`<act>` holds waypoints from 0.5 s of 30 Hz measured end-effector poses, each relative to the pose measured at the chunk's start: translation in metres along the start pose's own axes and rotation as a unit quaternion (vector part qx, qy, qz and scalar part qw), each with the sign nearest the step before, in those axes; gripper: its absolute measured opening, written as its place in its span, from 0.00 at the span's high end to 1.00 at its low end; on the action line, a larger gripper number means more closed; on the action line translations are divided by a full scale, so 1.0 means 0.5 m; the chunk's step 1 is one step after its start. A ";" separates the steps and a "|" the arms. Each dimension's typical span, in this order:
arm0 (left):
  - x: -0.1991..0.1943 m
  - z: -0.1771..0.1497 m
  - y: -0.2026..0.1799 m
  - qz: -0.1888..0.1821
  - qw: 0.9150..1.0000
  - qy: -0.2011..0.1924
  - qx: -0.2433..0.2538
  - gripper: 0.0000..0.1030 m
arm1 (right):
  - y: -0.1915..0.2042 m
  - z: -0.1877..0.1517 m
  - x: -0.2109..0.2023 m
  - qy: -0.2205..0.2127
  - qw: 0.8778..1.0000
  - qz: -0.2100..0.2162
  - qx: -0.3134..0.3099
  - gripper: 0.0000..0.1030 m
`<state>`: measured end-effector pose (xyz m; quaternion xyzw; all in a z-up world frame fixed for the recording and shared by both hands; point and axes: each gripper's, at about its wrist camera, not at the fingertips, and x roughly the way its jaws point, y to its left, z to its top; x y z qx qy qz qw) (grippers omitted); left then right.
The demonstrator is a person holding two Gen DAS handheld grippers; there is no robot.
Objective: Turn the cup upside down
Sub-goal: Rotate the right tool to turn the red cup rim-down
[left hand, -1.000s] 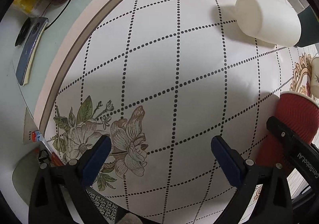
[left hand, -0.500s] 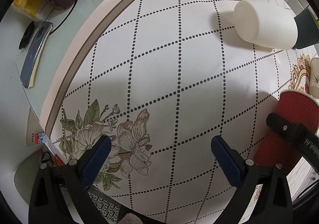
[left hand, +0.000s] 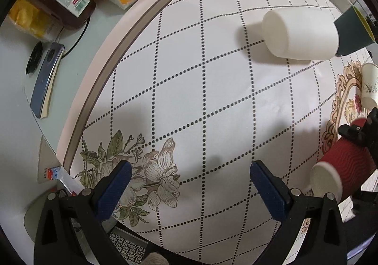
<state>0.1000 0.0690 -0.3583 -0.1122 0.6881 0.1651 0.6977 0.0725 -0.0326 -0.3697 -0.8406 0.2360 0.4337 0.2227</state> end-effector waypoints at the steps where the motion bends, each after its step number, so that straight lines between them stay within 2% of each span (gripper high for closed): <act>1: -0.004 0.001 -0.005 0.001 1.000 -0.002 0.005 0.01 | -0.010 -0.002 -0.001 0.003 1.000 0.016 0.025 0.23; 4: -0.010 0.001 -0.014 0.000 1.000 -0.006 0.015 0.01 | -0.038 -0.014 0.005 0.014 0.993 0.066 0.097 0.23; 6: -0.014 0.000 -0.022 0.000 1.000 -0.009 0.023 0.01 | -0.056 -0.024 0.010 0.018 0.984 0.104 0.145 0.23; 9: -0.021 0.000 -0.036 0.000 0.999 -0.013 0.036 0.01 | -0.088 -0.042 0.020 0.020 0.959 0.166 0.227 0.23; 13: -0.031 -0.003 -0.054 -0.001 0.999 -0.016 0.049 0.01 | -0.134 -0.076 0.044 0.026 0.898 0.258 0.357 0.23; 15: -0.033 -0.001 -0.057 -0.001 0.998 -0.016 0.053 0.01 | -0.151 -0.094 0.059 0.035 0.859 0.298 0.416 0.22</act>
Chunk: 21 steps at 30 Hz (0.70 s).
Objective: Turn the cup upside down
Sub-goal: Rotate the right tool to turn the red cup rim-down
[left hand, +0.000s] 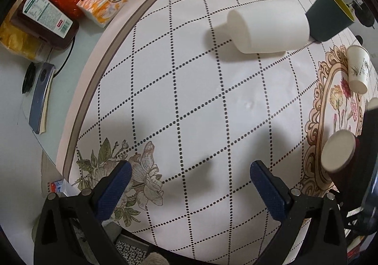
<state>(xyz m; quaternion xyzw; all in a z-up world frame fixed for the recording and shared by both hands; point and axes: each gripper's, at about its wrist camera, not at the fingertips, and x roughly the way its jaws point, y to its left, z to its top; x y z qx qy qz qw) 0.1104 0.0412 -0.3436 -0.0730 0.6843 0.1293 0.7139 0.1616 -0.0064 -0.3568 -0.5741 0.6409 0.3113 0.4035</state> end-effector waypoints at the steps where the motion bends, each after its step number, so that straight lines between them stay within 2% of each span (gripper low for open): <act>1: -0.002 0.002 0.000 0.000 1.000 -0.002 0.004 0.01 | -0.012 0.001 0.002 0.006 0.999 0.018 0.030 0.22; 5: -0.008 0.004 -0.011 0.002 1.000 -0.006 0.015 0.01 | -0.057 -0.006 0.021 0.022 0.987 0.082 0.135 0.22; 11: -0.017 -0.006 -0.044 0.004 1.000 -0.009 0.028 0.01 | -0.097 -0.019 0.034 0.021 0.954 0.158 0.253 0.22; 16: -0.022 -0.008 -0.060 0.004 0.999 -0.013 0.038 0.01 | -0.108 -0.022 0.038 0.026 0.929 0.199 0.310 0.22; 21: -0.037 -0.008 -0.088 0.003 0.999 -0.014 0.044 0.01 | -0.135 -0.059 0.066 0.029 0.913 0.223 0.339 0.22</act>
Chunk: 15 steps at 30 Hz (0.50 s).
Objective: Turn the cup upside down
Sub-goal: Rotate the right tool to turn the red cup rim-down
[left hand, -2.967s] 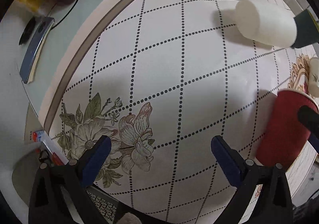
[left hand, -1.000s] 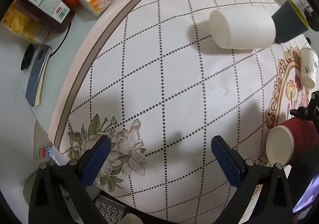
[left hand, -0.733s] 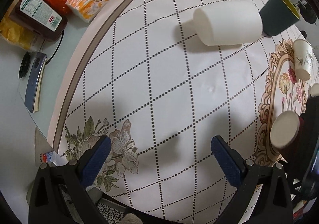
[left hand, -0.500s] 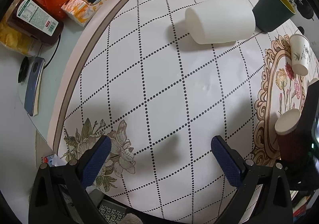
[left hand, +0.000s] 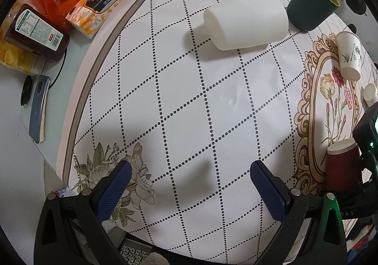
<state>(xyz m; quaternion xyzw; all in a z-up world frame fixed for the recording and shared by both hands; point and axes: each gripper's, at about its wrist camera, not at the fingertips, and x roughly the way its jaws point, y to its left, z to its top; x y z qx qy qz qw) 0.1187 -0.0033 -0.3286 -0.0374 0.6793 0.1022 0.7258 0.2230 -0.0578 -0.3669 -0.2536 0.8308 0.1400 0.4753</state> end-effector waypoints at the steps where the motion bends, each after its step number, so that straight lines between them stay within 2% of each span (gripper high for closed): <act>1: -0.002 -0.001 -0.005 0.000 1.000 0.000 0.001 0.01 | -0.003 0.001 -0.002 0.000 1.000 0.007 0.008 0.22; 3: -0.005 -0.003 -0.014 0.000 1.000 0.002 0.003 0.01 | -0.014 0.001 -0.004 0.000 1.000 0.014 0.015 0.22; 6: -0.005 -0.009 -0.020 0.001 1.000 0.001 0.007 0.01 | -0.073 -0.031 0.020 0.001 1.000 0.020 0.025 0.22; 12: -0.011 -0.014 -0.029 0.000 1.000 -0.004 0.015 0.01 | -0.104 -0.027 0.033 0.008 0.998 0.034 0.045 0.20; 15: -0.010 -0.019 -0.028 -0.001 1.000 -0.004 0.018 0.01 | -0.103 0.011 0.023 0.005 0.998 0.039 0.050 0.11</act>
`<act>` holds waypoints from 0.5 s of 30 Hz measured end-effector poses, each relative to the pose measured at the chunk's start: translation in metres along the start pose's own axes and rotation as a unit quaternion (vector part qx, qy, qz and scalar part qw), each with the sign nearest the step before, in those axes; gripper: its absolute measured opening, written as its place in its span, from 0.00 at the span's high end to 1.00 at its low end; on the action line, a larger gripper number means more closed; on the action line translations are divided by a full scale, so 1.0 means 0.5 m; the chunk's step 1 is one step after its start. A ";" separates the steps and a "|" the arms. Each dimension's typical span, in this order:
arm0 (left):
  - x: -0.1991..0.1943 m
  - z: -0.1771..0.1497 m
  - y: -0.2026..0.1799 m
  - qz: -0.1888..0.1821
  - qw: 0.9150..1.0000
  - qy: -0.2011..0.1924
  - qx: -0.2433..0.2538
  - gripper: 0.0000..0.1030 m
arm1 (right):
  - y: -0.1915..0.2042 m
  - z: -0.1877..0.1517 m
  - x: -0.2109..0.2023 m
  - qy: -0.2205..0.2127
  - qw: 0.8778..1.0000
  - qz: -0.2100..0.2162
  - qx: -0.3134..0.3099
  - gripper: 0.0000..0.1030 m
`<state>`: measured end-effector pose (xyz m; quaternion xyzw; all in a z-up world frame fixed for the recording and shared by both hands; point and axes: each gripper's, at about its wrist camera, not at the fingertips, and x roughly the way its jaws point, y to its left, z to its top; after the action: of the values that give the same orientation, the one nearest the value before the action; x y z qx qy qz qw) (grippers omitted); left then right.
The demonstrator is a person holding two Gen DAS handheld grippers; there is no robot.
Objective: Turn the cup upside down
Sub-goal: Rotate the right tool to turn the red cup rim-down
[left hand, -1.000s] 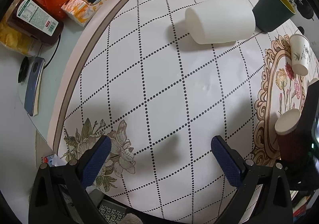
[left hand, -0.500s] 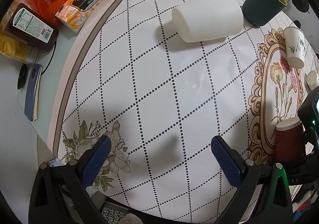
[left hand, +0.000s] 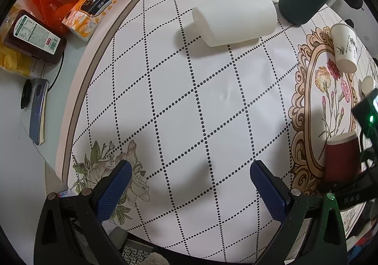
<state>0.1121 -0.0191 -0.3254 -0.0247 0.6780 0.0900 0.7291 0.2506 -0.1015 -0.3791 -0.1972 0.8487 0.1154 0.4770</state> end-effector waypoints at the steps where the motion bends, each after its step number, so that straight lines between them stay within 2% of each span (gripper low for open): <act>1: 0.000 -0.002 -0.001 0.000 1.000 0.000 0.001 0.01 | -0.005 0.005 -0.005 -0.002 1.000 -0.001 0.004 0.10; 3: 0.000 -0.004 -0.001 -0.001 1.000 0.000 0.002 0.01 | -0.051 0.030 -0.001 -0.003 1.000 0.000 0.006 0.10; 12: 0.002 -0.006 0.005 -0.002 1.000 -0.001 0.006 0.01 | -0.057 0.044 -0.058 -0.028 0.999 -0.001 0.021 0.11; 13: 0.001 -0.005 0.005 -0.002 1.000 0.000 0.007 0.01 | -0.056 0.046 -0.063 -0.033 0.999 -0.006 0.022 0.12; 14: 0.001 -0.006 0.005 -0.002 1.000 0.000 0.007 0.01 | -0.053 0.047 -0.069 -0.039 0.999 -0.008 0.021 0.24; 15: 0.001 -0.006 0.004 -0.002 1.000 -0.001 0.008 0.01 | -0.055 0.054 -0.075 -0.042 0.999 -0.009 0.019 0.30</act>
<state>0.1088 -0.0173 -0.3259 -0.0201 0.6779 0.0827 0.7302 0.3008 -0.1074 -0.3614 -0.1912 0.8282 0.1031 0.5166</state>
